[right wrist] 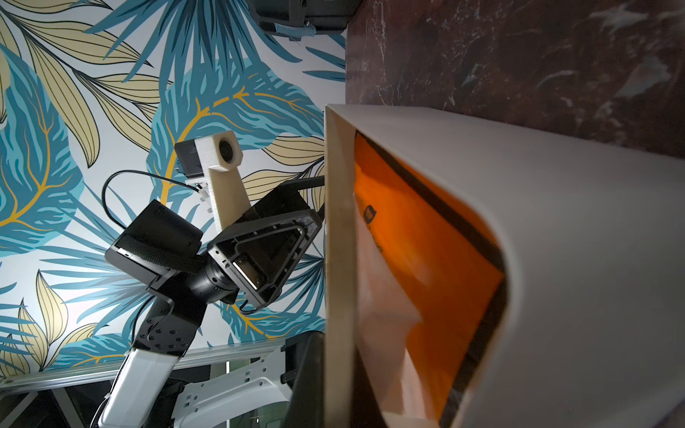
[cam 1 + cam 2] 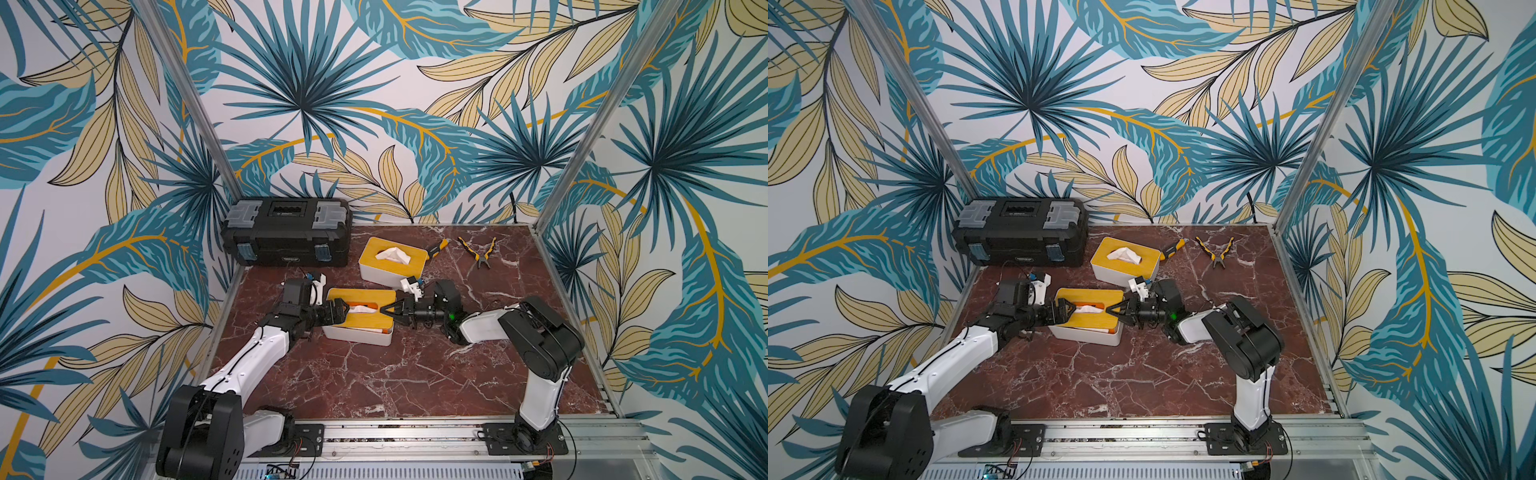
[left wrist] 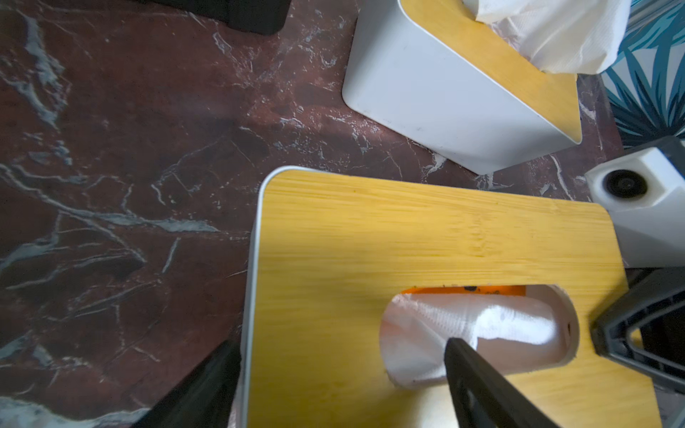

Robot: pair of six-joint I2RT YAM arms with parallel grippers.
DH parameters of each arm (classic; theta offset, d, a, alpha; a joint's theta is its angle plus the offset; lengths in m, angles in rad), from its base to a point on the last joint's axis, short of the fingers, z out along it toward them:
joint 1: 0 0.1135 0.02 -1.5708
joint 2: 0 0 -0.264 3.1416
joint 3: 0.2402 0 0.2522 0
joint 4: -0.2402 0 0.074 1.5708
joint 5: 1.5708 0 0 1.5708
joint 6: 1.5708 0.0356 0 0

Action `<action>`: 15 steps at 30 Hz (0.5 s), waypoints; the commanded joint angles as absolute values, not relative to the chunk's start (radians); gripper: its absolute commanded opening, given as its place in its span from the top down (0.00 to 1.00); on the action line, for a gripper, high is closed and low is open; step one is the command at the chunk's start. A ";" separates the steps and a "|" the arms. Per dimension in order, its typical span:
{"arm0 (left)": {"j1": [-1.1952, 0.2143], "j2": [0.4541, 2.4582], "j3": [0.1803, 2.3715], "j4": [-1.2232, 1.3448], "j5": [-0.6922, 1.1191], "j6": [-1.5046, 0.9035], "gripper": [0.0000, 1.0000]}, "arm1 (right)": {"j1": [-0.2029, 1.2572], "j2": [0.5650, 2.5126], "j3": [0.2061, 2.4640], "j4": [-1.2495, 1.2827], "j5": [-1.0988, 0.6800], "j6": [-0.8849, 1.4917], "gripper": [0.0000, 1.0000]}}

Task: Put the tissue paper into the tissue box
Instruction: Close the box lid on the tissue box.

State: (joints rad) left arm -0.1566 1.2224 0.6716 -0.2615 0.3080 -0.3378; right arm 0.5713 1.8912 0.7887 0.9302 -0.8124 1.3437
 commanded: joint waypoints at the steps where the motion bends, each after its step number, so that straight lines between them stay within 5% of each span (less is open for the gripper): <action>1: -0.149 1.237 0.719 -0.274 0.311 -0.315 0.14 | 0.581 1.928 0.770 0.911 -0.813 1.376 1.00; 15: -0.149 1.259 0.750 -0.375 0.252 -0.275 0.25 | 0.585 1.934 0.768 0.914 -0.812 1.374 1.00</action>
